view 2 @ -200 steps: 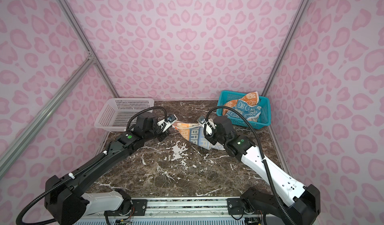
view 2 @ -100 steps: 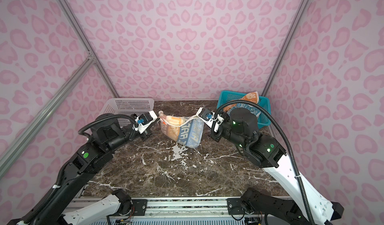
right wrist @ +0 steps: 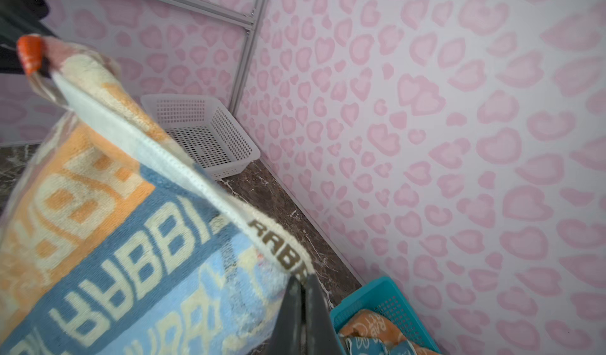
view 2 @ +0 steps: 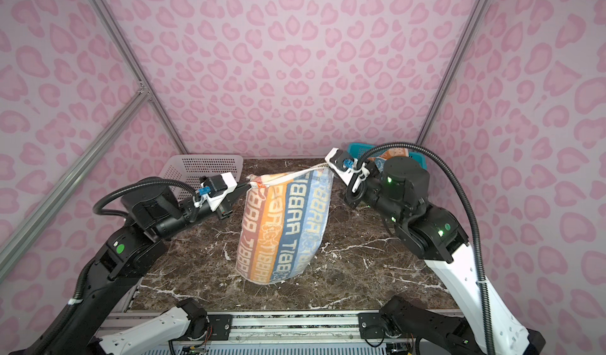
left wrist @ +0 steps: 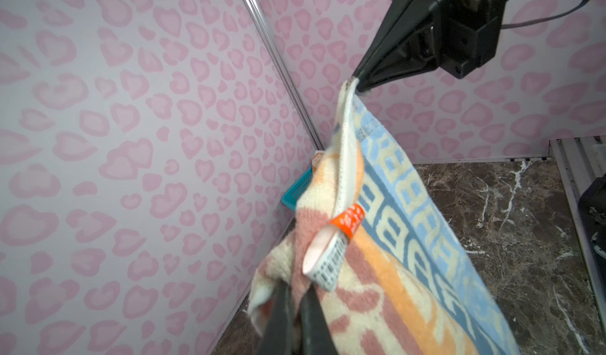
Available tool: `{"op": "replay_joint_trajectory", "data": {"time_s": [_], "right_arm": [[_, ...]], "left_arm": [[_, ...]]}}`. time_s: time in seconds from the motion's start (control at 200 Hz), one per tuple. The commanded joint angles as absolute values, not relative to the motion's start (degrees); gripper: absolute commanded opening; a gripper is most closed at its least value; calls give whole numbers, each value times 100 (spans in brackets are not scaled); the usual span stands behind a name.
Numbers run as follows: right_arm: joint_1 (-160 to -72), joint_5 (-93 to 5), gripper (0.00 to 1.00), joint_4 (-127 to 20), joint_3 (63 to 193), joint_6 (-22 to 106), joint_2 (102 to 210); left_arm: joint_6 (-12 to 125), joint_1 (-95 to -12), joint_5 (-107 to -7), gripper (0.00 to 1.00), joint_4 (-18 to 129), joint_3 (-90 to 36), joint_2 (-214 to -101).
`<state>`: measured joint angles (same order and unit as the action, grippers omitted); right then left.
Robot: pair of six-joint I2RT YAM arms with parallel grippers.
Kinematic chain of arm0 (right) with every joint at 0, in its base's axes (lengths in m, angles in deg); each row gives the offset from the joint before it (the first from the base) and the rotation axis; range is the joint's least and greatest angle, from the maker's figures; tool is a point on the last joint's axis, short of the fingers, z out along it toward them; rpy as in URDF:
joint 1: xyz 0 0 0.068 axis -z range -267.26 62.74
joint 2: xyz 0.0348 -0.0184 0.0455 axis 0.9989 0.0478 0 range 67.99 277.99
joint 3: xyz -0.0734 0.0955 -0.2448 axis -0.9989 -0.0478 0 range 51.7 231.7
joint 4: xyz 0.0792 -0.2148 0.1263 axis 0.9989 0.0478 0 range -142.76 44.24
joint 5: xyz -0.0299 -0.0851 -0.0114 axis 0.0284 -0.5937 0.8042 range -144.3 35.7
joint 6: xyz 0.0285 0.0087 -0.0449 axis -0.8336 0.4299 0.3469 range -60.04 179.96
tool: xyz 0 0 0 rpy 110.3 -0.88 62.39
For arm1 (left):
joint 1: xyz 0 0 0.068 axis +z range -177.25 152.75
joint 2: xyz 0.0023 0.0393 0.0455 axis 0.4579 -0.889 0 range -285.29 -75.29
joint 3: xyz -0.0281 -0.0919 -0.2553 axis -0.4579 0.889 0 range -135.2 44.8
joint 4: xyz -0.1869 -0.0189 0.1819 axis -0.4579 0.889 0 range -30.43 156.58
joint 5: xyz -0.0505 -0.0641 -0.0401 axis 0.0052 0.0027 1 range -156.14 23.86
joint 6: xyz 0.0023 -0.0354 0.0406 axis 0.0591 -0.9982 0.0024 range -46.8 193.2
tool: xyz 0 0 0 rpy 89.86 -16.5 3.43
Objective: Fold and stack the towels
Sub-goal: 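Lower the hanging towel onto the table, drawing both grippers toward the robot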
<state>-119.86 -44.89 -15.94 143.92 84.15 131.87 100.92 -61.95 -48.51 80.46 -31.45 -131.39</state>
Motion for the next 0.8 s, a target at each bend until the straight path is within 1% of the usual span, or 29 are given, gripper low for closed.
{"op": "replay_joint_trajectory", "data": {"time_s": [0.0,0.2,0.37,0.535,0.61,0.665,0.8], "right_arm": [[-11429,-3857,0,-1415,14583,7987,13699],[-10753,-3462,0,-1188,14968,8007,15217],[-10399,-3417,0,-1683,15111,7983,16287],[-10309,-3549,0,-1726,15723,8053,17338],[-10313,-3676,0,-1738,15933,8086,17679],[-10312,-3577,0,-1672,16041,8207,17856],[-10319,-3321,0,-1511,16035,8281,17974]], "left_arm": [[9878,-5934,-5078,3,7921,-3188,-13613],[9544,-5141,-4479,3,7789,-3192,-15059],[9701,-4878,-4350,3,7698,-3758,-16410],[9753,-4674,-4224,3,7702,-4613,-17675],[9845,-4637,-4405,3,7708,-4900,-18061],[9956,-4624,-4517,3,7724,-5012,-18254],[10077,-4624,-4614,3,7718,-4915,-18363]]}}
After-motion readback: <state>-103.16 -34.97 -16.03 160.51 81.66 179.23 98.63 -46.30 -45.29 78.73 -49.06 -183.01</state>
